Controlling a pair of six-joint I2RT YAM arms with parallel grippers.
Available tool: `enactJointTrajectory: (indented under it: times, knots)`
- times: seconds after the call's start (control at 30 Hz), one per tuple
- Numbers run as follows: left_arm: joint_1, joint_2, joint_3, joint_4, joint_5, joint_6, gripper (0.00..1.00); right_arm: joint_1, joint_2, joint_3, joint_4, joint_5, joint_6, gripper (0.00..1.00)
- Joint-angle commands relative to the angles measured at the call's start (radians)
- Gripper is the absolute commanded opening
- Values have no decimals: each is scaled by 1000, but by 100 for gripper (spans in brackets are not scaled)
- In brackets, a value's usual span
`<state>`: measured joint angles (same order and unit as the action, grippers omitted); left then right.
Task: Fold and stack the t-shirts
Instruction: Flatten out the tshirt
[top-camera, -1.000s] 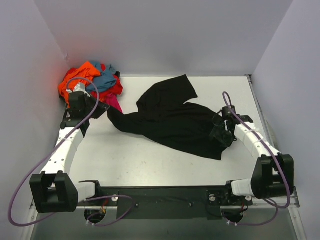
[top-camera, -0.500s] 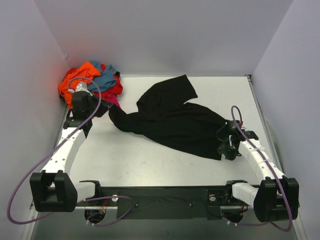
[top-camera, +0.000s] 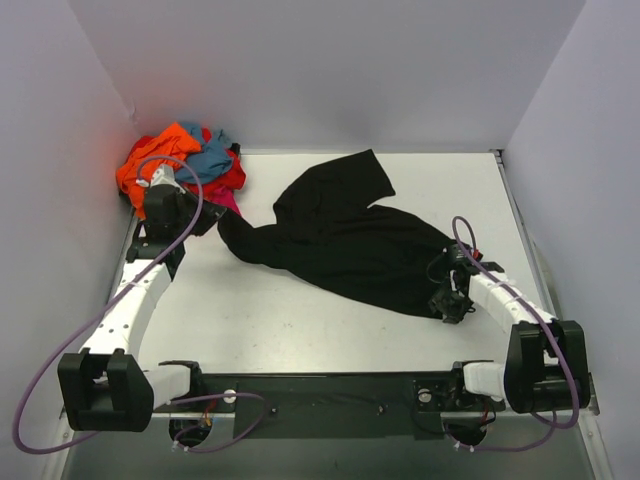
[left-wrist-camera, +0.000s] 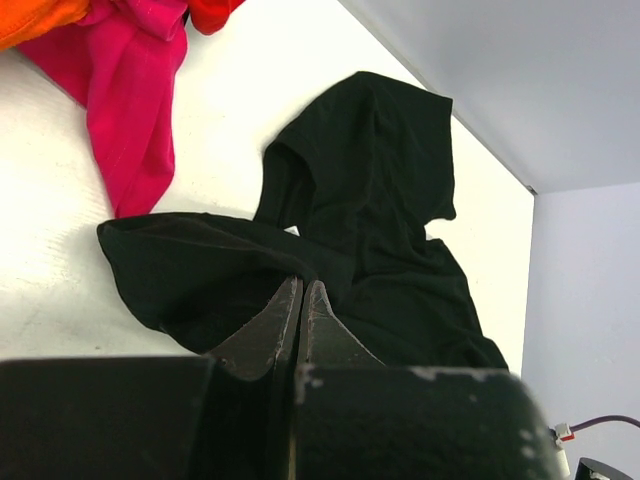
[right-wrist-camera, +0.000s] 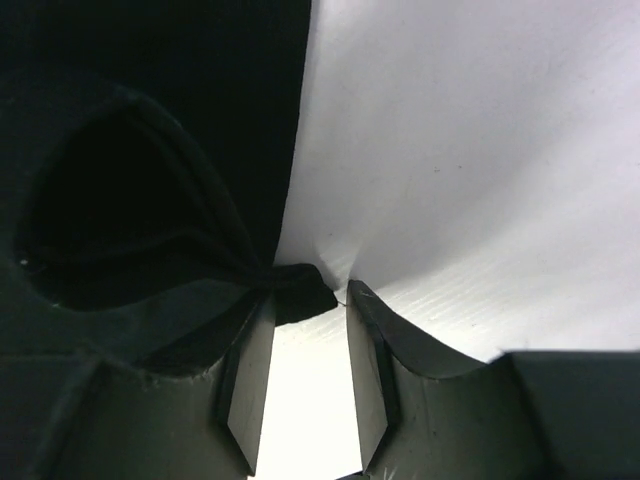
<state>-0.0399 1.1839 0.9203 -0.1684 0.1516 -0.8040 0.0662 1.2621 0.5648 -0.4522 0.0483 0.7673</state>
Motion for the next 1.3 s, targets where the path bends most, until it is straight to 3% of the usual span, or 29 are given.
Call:
enactJointTrajectory:
  times: [0.0,0.07,0.13,0.17,0.2,0.47,0.63,0.77,0.93,1.03,1.27]
  knots:
    - [-3,-38,8,24,-24,11,0,-2,43,-13,40,-10,26,29]
    - [-3,-43,8,23,-27,14,0,-3,43,-13,49,2,29,26]
    - [-3,-44,12,14,-27,19,0,-6,59,-13,72,-10,23,16]
    - [-3,-47,15,10,-29,23,0,-11,78,-11,78,-36,14,2]
    - [-3,-47,21,1,-29,29,0,-12,88,-6,81,-39,9,0]
    - [-2,-56,51,-34,-57,61,0,-22,10,75,46,-125,-20,0]
    - [6,49,136,-33,-58,48,0,-61,34,359,-9,-197,-71,0]
    - [12,153,372,-71,-32,38,0,-108,89,644,-62,-269,-106,0]
    - [31,189,731,-244,-35,98,0,-192,59,981,-141,-433,-122,0]
    - [31,163,944,-327,-46,164,0,-226,-19,1060,-151,-455,-115,0]
    - [28,4,1149,-324,-73,241,0,-282,-193,1321,-189,-463,-100,0]
